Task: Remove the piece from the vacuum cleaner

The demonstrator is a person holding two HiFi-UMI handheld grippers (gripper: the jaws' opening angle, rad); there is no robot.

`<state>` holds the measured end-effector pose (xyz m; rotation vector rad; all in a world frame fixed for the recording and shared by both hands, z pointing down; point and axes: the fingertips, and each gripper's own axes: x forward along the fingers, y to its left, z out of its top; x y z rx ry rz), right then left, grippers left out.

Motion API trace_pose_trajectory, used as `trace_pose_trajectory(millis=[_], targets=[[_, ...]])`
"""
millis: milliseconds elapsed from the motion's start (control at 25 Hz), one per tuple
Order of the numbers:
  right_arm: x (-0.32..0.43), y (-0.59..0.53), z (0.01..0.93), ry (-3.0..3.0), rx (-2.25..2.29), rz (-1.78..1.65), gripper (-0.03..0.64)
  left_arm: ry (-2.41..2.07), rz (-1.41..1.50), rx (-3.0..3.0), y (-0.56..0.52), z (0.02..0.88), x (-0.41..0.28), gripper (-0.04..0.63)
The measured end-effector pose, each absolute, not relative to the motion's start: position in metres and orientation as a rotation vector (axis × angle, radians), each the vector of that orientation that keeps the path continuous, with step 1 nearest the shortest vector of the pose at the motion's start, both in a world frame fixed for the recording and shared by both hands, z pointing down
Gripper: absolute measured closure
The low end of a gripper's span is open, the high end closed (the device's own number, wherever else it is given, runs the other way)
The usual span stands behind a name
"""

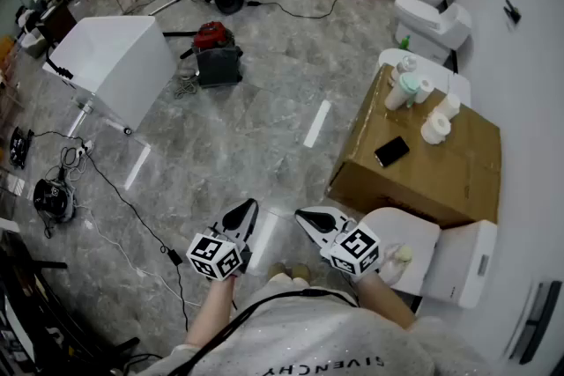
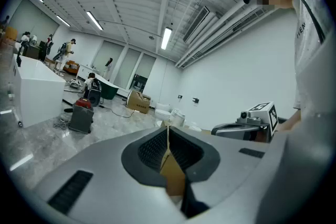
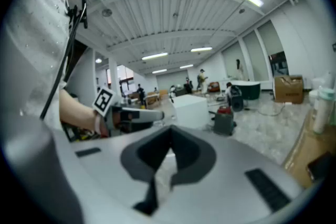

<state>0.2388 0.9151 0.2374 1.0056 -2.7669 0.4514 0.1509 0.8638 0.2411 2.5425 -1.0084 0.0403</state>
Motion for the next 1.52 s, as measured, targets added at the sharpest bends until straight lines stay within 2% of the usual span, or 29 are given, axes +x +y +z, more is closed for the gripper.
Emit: trace_pose_trajectory(millis=[480,760,1200,1520], targets=[[0.239,0.897,0.264,-2.767,1.010,0.484,0.603,-1.083,0.030,2.482,0.863,0.267,0.138,0.560],[0.229,0.823,0.276,-2.706,1.063,0.518,0.603,-1.102,-0.014,2.481,0.786,0.272,0.099,0.560],[0.141,0.669,0.263,-2.723,1.101,0.503,0.601,-1.112,-0.003,2.522,0.641,0.254,0.000,0.560],[0.093,0.618,0.272,-2.716,1.081,0.534,0.602,-1.114,0.000,2.485,0.594,0.271,-0.053,0.560]])
